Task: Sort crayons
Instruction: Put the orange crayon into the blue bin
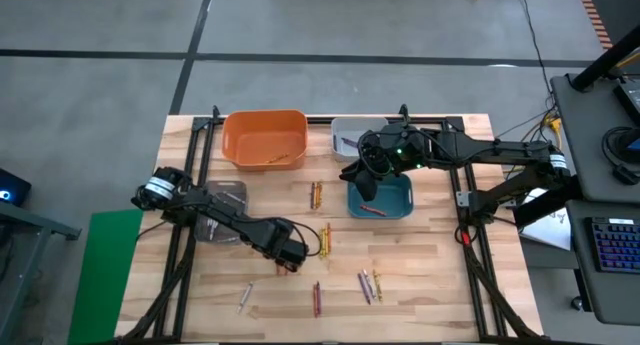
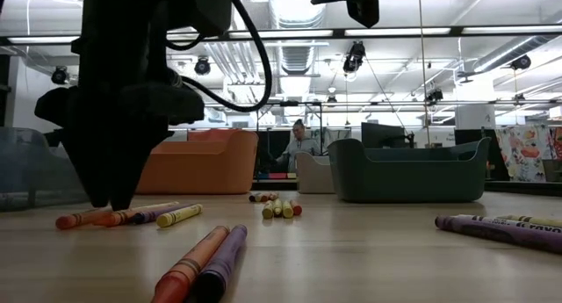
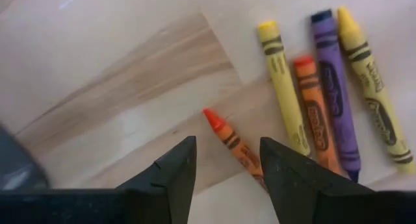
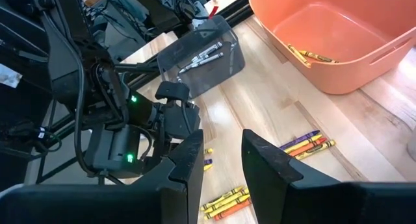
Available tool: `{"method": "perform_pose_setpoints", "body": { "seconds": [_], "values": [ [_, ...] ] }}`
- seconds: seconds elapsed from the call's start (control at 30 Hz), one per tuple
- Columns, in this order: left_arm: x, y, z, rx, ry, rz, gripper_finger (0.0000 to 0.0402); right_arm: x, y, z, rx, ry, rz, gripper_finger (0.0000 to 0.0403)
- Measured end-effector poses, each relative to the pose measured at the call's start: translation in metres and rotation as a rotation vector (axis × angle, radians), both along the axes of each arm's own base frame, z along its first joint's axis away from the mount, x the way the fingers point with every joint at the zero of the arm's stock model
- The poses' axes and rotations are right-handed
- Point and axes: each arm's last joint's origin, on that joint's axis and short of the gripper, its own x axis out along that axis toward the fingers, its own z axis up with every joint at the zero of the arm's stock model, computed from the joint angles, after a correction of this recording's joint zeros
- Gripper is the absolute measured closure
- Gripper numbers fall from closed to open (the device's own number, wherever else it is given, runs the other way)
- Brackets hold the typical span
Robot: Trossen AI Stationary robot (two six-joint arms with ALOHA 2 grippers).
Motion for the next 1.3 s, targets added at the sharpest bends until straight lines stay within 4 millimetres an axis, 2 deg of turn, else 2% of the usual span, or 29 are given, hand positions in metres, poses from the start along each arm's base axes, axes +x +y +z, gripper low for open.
{"method": "perform_pose_setpoints", "body": {
  "seconds": [0.33, 0.47, 0.8, 1.0, 1.13, 1.3],
  "values": [
    [-0.005, -0.011, -0.002, 0.009, -0.009, 0.041, 0.0257, 0.0, 0.0, 0.0, -0.014, 0.001, -0.008, 0.0307],
    [-0.006, -0.01, -0.004, 0.021, -0.014, 0.041, 0.0286, 0.002, -0.001, -0.002, -0.022, 0.009, -0.014, 0.0307],
    [-0.007, -0.01, -0.007, 0.036, -0.02, 0.056, 0.039, 0.011, -0.002, -0.012, -0.021, 0.045, -0.012, 0.0307],
    [-0.007, -0.01, -0.006, 0.038, -0.022, 0.063, 0.0397, 0.011, -0.002, -0.012, -0.043, 0.043, 0.002, 0.0307],
    [-0.006, -0.01, 0.005, 0.034, -0.036, 0.043, 0.04, 0.009, -0.001, -0.01, -0.043, 0.037, 0.013, 0.0307],
    [-0.009, -0.001, 0.04, 0.093, -0.088, -0.052, 0.0401, 0.007, 0.006, -0.008, -0.055, 0.033, 0.045, 0.0307]
  ]
}}
